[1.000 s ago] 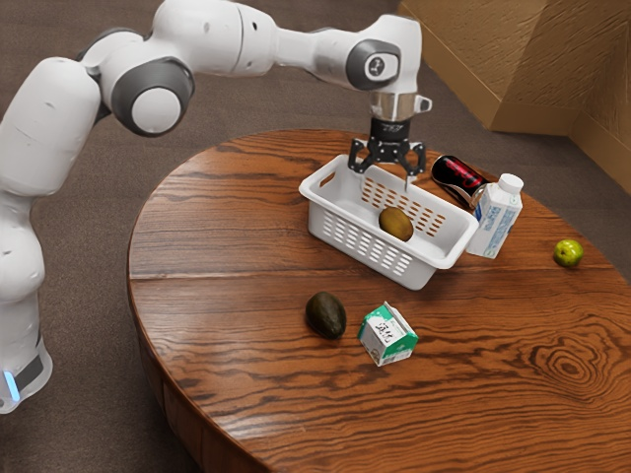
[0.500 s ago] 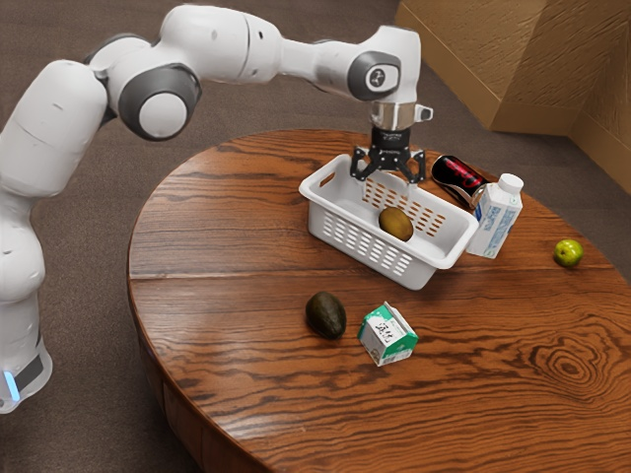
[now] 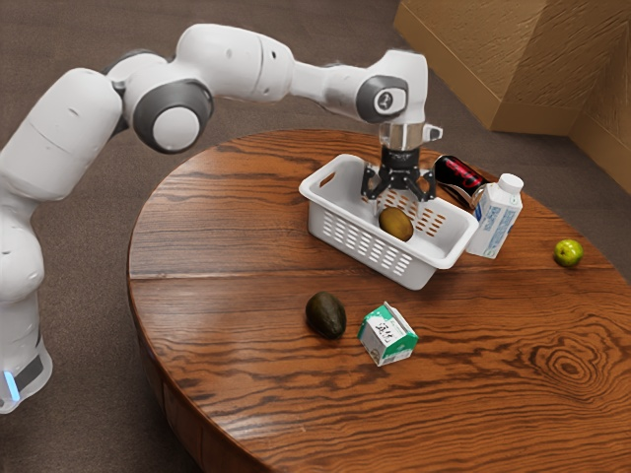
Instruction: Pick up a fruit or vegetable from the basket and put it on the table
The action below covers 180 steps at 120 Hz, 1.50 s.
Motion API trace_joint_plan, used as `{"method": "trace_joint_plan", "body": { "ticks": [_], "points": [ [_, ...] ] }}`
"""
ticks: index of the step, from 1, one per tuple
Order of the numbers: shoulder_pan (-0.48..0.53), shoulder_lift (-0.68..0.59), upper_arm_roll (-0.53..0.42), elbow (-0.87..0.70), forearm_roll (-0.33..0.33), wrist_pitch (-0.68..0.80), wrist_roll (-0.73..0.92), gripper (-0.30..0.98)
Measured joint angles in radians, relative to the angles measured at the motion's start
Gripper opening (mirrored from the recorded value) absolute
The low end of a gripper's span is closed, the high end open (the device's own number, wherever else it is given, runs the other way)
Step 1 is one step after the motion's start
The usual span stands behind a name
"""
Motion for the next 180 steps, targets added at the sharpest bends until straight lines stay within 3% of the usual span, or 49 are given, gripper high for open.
{"method": "trace_joint_plan", "body": {
  "ticks": [79,99,120,161,180],
  "points": [
    [0.006,0.072,-0.014,0.003,-0.01,0.07,0.099,0.69],
    [0.007,0.075,-0.01,0.003,-0.019,0.073,0.14,0.59],
    [-0.001,0.066,0.001,-0.006,-0.019,0.081,0.126,0.36],
    [-0.005,0.068,0.001,-0.008,-0.02,0.076,0.093,0.22],
    [-0.019,0.041,0.004,-0.013,-0.03,0.085,0.057,0.38]
  ]
}}
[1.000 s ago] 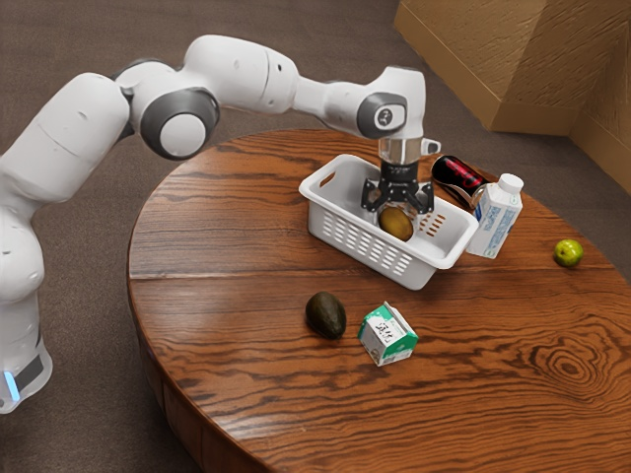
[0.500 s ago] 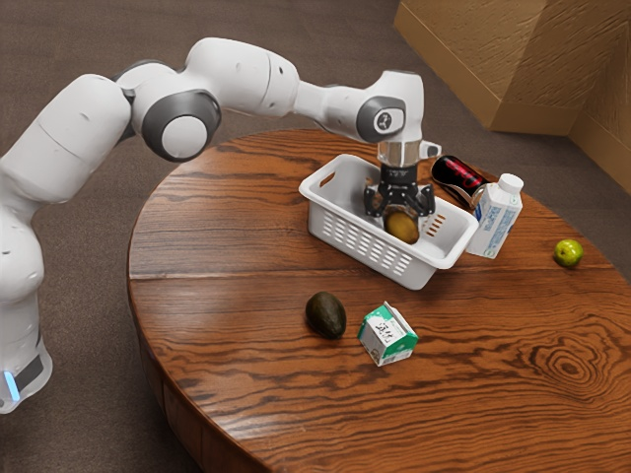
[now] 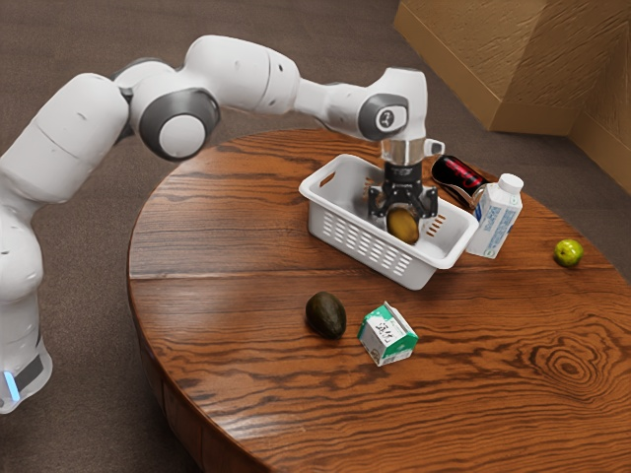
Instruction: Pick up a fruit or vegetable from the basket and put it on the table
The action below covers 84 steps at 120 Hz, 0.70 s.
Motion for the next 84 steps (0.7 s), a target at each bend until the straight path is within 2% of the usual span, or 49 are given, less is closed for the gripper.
{"method": "trace_joint_plan", "body": {
  "ticks": [15,24,40,47,55,73,78,84],
  "points": [
    [-0.009,-0.078,0.001,-0.023,-0.004,0.008,-0.027,0.44],
    [-0.03,-0.174,0.001,-0.058,0.015,0.01,-0.046,0.44],
    [-0.198,-0.253,-0.001,-0.055,0.064,0.018,-0.091,0.41],
    [-0.256,-0.243,-0.005,-0.042,0.075,0.03,-0.109,0.4],
    [-0.313,-0.176,-0.01,0.038,0.084,0.05,-0.129,0.39],
    [-0.363,-0.073,-0.059,0.123,0.094,0.144,-0.166,0.39],
    [-0.366,-0.066,-0.074,0.126,0.086,0.171,-0.173,0.49],
    [-0.368,-0.066,-0.079,0.124,0.077,0.198,-0.181,0.54]
  ]
}}
